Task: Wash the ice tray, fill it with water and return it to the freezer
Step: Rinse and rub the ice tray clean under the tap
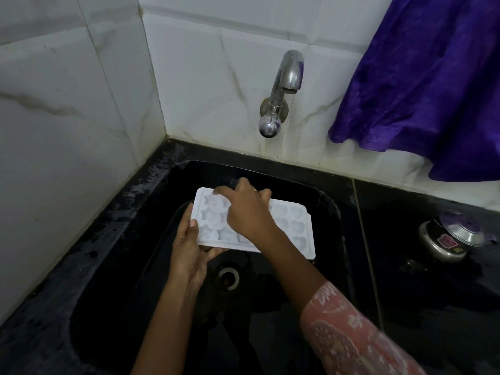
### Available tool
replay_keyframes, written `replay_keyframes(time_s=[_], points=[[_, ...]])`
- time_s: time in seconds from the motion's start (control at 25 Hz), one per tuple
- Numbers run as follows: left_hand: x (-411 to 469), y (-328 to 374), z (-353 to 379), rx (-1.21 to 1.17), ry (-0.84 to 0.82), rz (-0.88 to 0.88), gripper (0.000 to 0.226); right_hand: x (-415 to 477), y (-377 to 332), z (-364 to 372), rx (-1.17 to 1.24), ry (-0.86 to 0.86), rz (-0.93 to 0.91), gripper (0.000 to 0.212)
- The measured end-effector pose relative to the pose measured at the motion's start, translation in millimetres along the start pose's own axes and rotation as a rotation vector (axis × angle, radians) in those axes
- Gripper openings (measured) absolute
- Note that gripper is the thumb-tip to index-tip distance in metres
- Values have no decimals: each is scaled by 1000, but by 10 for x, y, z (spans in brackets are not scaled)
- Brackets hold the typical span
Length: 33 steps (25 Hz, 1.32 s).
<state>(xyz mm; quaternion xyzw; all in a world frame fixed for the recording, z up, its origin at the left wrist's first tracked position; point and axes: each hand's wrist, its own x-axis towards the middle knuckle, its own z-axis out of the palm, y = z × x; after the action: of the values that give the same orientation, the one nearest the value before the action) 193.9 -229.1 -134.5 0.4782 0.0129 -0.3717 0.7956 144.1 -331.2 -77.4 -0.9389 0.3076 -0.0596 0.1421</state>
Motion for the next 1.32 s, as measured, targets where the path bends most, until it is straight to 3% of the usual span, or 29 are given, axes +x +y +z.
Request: replay_keyframes(time_s=[0.12, 0.36, 0.68, 1.2, 1.32], points=[[3, 4, -46, 6, 8, -8, 34, -307, 247, -46, 99, 82, 148, 56], [21, 55, -136, 40, -5, 15, 37, -746, 831, -86, 20, 109, 440, 47], [14, 95, -148, 27, -24, 12, 37, -812, 829, 12, 92, 52, 434, 37], [29, 113, -149, 60, -8, 30, 38, -800, 831, -24, 128, 42, 446, 48], [37, 115, -135, 47, 13, 30, 38, -796, 840, -11, 118, 51, 423, 43]])
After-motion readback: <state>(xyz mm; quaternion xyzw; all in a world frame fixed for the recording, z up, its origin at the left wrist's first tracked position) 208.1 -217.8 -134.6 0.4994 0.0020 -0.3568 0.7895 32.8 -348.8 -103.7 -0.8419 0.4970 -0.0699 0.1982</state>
